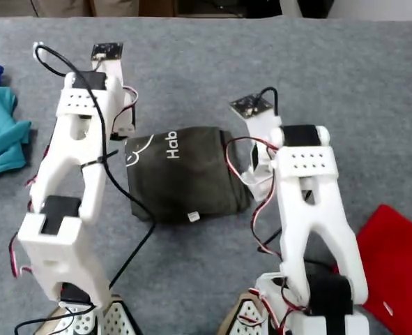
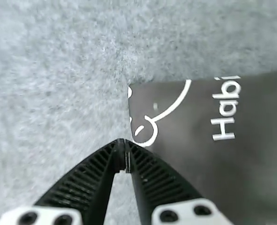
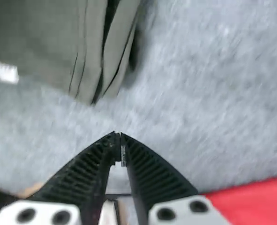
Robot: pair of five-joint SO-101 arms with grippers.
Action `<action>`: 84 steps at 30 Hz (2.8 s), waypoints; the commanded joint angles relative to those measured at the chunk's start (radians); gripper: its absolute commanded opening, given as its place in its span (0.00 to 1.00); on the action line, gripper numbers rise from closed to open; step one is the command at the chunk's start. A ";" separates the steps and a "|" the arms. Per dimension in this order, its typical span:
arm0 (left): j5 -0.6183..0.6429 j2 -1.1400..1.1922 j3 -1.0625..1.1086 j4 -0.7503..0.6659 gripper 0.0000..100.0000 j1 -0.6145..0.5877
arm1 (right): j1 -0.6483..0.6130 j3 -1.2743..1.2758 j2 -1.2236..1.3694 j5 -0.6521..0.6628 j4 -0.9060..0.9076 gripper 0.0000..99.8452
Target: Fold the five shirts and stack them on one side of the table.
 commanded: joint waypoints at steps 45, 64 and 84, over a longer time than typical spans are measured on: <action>-0.071 -0.697 0.922 -0.345 0.02 -0.227 | -0.329 0.309 0.199 -1.363 -0.789 0.34; -0.057 -0.697 0.919 -0.345 0.02 -0.252 | -0.323 0.332 0.199 -1.392 -0.827 0.04; -0.035 -0.696 0.921 -0.385 0.03 -0.150 | -0.051 0.189 0.189 -1.270 -0.628 0.00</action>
